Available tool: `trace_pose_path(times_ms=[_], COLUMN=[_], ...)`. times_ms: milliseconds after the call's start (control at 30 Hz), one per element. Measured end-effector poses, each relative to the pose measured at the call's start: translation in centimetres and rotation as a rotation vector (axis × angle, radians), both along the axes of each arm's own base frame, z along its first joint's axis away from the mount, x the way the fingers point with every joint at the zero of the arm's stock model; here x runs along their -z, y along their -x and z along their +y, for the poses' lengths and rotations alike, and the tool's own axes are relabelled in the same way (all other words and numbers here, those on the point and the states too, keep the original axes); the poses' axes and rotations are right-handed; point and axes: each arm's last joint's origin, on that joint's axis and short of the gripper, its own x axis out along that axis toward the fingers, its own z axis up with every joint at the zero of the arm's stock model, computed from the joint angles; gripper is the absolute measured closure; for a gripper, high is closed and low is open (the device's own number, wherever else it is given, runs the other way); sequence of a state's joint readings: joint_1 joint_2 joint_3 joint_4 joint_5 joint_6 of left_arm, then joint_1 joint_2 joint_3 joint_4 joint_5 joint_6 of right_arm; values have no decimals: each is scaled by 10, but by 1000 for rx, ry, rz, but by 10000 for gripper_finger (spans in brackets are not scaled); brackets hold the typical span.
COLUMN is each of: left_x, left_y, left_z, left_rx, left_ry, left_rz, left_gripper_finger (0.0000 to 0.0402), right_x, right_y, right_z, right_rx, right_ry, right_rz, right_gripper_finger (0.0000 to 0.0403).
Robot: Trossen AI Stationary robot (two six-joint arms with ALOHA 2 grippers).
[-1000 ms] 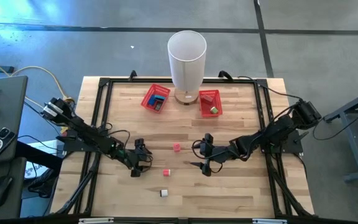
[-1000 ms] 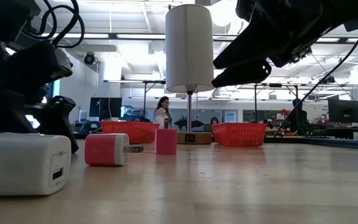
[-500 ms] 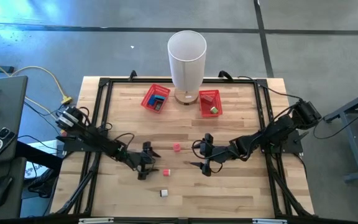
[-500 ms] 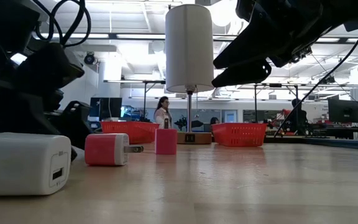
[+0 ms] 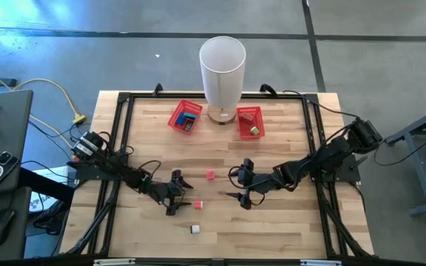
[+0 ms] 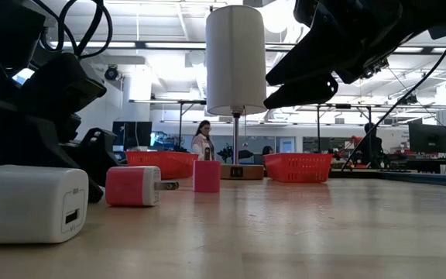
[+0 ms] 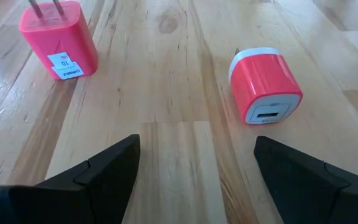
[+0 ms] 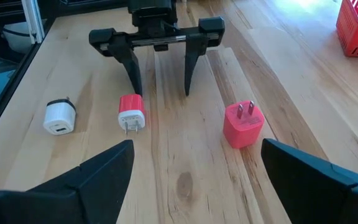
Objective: Sort adapters and digital timers
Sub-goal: Put the red charger adapter into the right red bin
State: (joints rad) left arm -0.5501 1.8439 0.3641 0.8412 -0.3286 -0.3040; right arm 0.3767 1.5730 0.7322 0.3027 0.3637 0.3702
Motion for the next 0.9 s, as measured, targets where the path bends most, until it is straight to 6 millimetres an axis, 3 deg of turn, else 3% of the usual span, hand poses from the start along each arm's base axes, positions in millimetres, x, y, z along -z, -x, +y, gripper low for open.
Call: trace_pose_path(times_ms=[900], left_x=[-2], left_y=[2], left_z=[-12], left_rx=[30], left_ry=[23], left_rz=[-13], left_gripper_finger=[90], right_x=[0], right_y=[0], right_z=[0], right_rx=[2], right_ry=[-3], right_rz=[0], right_gripper_finger=[63])
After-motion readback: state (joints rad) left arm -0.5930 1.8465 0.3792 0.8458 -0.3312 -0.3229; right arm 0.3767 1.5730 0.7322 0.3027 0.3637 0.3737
